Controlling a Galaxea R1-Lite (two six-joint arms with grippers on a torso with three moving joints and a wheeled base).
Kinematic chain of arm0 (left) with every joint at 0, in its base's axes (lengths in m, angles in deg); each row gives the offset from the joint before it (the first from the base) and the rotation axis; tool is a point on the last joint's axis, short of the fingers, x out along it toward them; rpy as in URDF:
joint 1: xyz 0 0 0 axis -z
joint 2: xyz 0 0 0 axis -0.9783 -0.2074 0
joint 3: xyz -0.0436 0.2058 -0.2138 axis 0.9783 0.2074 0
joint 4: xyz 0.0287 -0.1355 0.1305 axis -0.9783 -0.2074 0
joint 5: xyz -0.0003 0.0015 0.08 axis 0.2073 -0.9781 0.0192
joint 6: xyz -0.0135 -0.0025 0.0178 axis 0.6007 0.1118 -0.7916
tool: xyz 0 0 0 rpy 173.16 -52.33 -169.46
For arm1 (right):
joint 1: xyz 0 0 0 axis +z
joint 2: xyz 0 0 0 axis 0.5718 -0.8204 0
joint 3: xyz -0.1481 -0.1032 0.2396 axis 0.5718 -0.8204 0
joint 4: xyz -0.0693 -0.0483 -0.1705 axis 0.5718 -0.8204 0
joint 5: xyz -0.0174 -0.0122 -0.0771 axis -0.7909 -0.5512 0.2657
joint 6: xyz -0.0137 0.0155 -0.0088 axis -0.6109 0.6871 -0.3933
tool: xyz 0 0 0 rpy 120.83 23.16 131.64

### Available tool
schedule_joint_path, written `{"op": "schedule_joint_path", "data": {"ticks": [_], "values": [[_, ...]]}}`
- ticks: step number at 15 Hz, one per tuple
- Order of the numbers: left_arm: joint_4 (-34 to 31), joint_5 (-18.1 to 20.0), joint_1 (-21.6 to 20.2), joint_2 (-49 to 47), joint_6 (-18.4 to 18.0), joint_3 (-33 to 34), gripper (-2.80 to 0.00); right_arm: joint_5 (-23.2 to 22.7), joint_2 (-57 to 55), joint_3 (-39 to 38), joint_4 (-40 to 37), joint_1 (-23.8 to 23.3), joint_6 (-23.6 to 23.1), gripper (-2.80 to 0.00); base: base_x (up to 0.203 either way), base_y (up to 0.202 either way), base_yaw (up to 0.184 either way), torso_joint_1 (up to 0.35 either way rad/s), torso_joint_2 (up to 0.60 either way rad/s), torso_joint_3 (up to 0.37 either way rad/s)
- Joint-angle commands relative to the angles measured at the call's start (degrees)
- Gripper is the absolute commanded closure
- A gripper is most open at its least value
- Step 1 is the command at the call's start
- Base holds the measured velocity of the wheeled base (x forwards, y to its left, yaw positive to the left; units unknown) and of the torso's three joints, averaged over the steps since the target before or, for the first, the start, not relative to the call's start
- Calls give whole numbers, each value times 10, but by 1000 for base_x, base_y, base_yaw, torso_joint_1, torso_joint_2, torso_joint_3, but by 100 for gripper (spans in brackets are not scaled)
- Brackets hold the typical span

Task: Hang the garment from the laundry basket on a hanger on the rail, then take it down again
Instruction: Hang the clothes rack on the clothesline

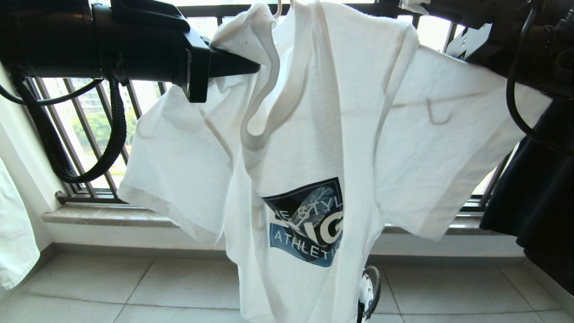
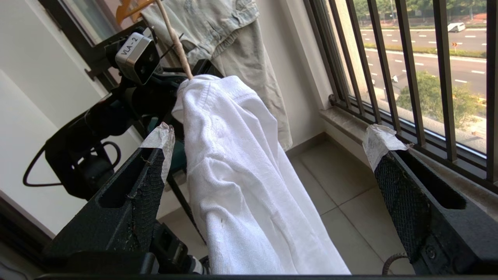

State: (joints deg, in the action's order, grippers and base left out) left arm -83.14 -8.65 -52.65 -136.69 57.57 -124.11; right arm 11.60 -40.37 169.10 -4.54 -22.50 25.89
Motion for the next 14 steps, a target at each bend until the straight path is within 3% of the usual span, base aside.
{"op": "schedule_joint_path", "data": {"ticks": [1,5,7,8,14], "values": [[-1,2,-2,12,8,3,0,-3,9,-1,2,-14,3,-280,0,0,0,0,0,0],[17,-1,-14,35,34,12,0,3,19,2,2,-52,7,-280,0,0,0,0,0,0],[17,-2,-16,41,37,27,0,33,26,-8,3,-57,5,-280,0,0,0,0,0,0],[17,-3,-17,45,37,41,0,54,29,-12,2,-58,3,0,0,0,0,0,0,0],[20,-4,-64,85,71,77,0,61,55,-83,2,-103,0,0,0,0,0,0,0,0]]}}
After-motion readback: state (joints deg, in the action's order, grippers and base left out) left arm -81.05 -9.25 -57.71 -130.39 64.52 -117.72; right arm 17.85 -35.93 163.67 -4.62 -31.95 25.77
